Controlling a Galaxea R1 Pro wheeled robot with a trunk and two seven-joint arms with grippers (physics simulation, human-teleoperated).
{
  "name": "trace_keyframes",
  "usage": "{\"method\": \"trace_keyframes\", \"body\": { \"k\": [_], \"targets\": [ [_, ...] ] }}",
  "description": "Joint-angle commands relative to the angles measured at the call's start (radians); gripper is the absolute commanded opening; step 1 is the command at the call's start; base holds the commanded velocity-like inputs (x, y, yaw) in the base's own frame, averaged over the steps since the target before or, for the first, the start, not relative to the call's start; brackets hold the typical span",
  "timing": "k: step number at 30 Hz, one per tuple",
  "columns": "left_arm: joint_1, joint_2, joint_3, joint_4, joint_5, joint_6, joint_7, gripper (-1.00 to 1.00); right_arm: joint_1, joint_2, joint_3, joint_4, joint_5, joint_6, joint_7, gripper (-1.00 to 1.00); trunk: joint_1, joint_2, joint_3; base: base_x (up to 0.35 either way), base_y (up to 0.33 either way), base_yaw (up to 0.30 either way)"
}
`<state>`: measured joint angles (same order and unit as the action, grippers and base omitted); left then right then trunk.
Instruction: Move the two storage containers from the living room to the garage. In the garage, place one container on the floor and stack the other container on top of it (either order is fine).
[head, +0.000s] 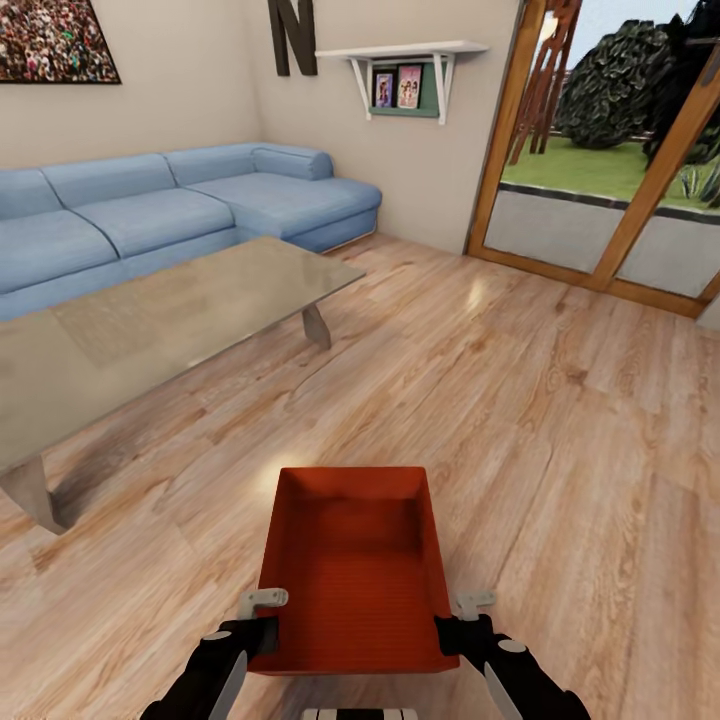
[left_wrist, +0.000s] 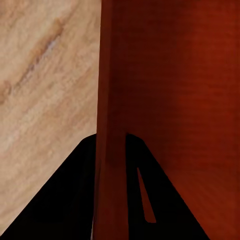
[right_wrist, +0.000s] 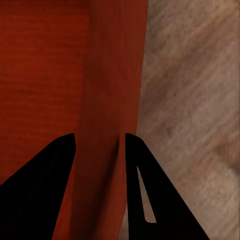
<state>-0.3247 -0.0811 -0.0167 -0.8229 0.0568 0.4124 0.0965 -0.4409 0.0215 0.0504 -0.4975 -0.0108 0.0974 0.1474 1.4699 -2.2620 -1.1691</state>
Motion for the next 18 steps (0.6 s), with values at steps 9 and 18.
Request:
{"method": "trace_keyframes", "body": {
  "k": [9, 18],
  "targets": [
    [-0.001, 0.012, -0.003, -0.001, -0.002, 0.006, 0.011, -1.0, 0.001, -0.002, 0.021, -0.004, -0.008, 0.007, 0.007, -1.0, -0.035, 0.063, 0.039, 0.0, 0.0, 0.192],
    [-0.001, 0.012, -0.003, -0.001, -0.002, 0.006, 0.011, -1.0, 0.001, -0.002, 0.016, -0.004, -0.015, 0.007, 0.009, -1.0, -0.069, 0.126, 0.079, 0.0, 0.0, 0.18]
  ]
}}
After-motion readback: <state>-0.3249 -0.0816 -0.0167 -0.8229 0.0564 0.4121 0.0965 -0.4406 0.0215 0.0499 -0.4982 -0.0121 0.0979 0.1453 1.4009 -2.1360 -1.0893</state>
